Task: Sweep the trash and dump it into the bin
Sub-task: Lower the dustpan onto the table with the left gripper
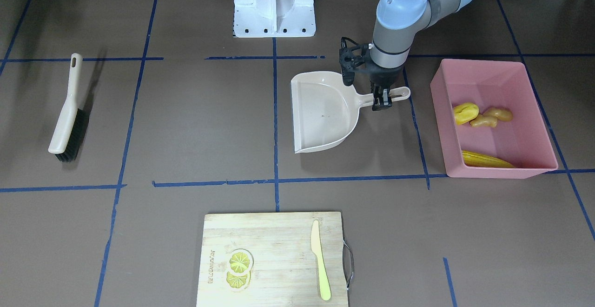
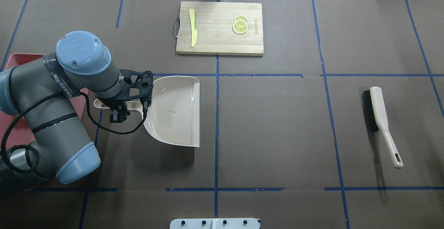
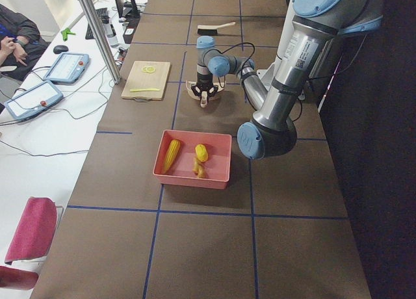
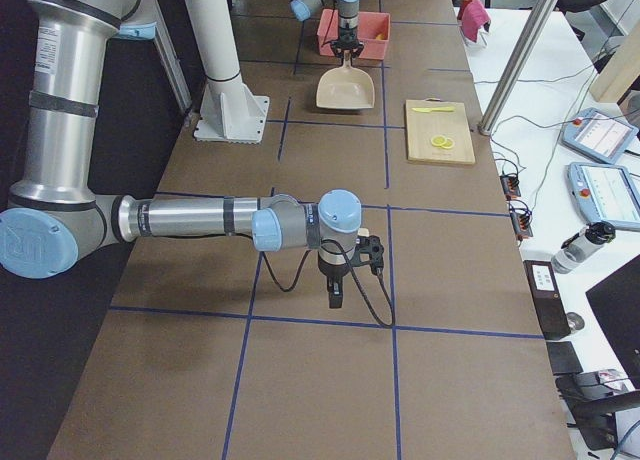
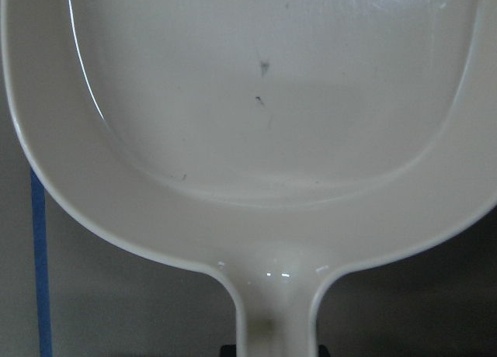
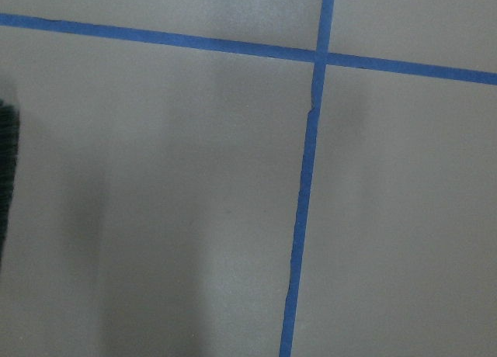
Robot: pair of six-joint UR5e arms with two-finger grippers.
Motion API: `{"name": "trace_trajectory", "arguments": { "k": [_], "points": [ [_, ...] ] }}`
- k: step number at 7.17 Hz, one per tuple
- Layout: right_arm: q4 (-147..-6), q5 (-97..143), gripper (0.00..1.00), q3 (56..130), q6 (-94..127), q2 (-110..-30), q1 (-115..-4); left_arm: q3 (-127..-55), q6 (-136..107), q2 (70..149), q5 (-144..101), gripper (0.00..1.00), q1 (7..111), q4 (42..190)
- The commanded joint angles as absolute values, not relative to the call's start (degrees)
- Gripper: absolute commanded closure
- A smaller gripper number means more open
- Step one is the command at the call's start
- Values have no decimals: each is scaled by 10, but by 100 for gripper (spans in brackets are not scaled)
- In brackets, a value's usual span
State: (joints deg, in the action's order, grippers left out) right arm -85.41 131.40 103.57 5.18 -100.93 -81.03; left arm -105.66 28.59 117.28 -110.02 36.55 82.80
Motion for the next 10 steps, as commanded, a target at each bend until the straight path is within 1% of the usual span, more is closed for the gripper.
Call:
{"name": "trace_trajectory", "arguments": {
  "k": [1, 3, 4, 5, 6, 7, 8, 10],
  "points": [
    [-854, 1316, 0, 1035, 52, -1007, -810, -1023, 284, 1175, -1100, 100, 364, 867],
    [-854, 1316, 0, 1035, 52, -1007, -810, -1023, 284, 1175, -1098, 100, 351, 867],
    [-854, 1316, 0, 1035, 52, -1008, -810, -1023, 283, 1175, -1098, 96, 345, 865],
    [-854, 1316, 0, 1035, 52, -1008, -810, -1023, 283, 1175, -1098, 89, 344, 866],
    [-854, 1315, 0, 1035, 52, -1007, -810, -1023, 282, 1176, -1100, 67, 344, 867],
    [-854, 1315, 0, 1034, 53, -1008, -810, -1023, 280, 1184, -1106, 9, 344, 867],
    [-854, 1315, 0, 1034, 53, -1008, -810, -1027, 280, 1180, -1101, 0, 341, 860],
    [-854, 1316, 0, 1034, 53, -1008, -810, -1030, 280, 1183, -1100, 0, 341, 860]
  ]
}}
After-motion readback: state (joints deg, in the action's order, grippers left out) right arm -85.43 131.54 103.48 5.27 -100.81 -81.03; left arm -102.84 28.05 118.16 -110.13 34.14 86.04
